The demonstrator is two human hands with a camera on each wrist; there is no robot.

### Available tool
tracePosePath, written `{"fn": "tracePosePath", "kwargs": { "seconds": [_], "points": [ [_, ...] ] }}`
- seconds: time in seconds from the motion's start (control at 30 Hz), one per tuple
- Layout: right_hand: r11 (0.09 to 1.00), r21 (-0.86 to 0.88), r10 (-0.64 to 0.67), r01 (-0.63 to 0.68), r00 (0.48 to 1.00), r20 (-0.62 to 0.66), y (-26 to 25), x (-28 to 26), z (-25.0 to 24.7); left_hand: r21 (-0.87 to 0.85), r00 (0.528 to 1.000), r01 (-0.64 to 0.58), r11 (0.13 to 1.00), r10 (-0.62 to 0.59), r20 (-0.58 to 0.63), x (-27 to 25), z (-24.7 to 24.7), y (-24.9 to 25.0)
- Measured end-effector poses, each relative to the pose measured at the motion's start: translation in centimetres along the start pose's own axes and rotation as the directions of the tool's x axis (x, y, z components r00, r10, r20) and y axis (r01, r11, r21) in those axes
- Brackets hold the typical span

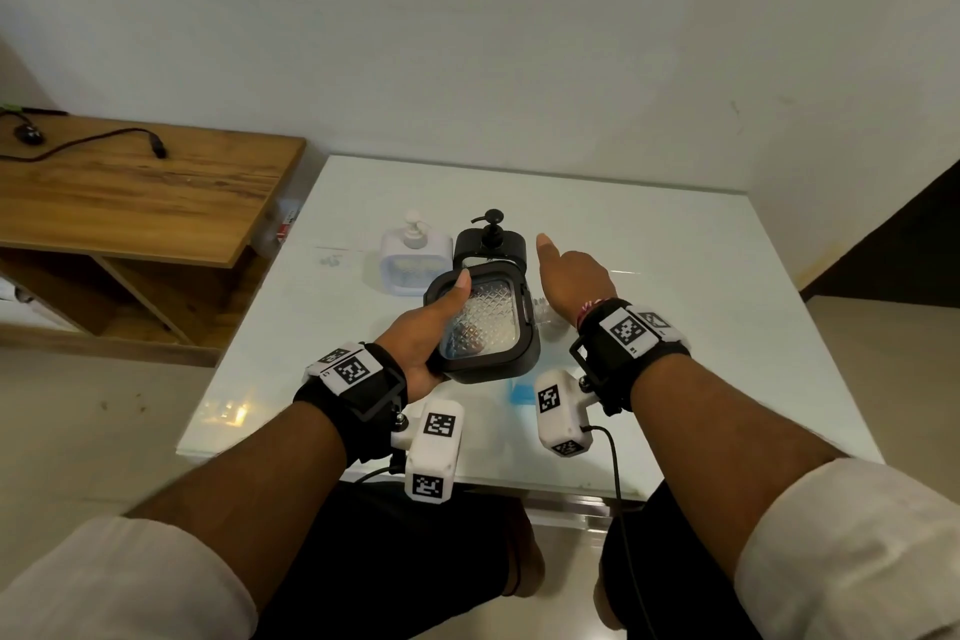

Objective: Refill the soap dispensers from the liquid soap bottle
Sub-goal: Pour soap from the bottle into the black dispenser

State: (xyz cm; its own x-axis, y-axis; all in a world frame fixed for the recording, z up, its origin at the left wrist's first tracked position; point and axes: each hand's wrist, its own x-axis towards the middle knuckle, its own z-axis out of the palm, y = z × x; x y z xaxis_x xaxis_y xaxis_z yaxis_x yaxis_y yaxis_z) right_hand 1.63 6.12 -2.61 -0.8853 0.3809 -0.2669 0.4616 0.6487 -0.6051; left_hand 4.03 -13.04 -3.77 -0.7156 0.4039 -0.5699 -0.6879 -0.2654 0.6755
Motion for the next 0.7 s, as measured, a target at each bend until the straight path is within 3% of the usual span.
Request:
{"fn": "tracePosePath", "kwargs": {
  "seconds": [0.27,0.43,0.7],
  "points": [
    [0.999,0.05,-0.016,0.017,0.999,-0.029,-0.9,0.6,-0.9,0.002,1.0,-0.004,1.0,0.004,-0.005,0.4,-0.2,-0.1],
    [0.998,0.034,0.045,-0.046,0.998,0.031,-0.1,0.9,0.0,0.012,1.0,0.0,1.0,0.001,-0.013,0.6,-0.3,-0.1],
    [0.997,0.018,0.074,-0.074,0.997,0.01,0.3,0.4,0.2,0.022,0.999,-0.008,1.0,0.009,-0.04,0.2,-0.1,-0.1]
  ]
}}
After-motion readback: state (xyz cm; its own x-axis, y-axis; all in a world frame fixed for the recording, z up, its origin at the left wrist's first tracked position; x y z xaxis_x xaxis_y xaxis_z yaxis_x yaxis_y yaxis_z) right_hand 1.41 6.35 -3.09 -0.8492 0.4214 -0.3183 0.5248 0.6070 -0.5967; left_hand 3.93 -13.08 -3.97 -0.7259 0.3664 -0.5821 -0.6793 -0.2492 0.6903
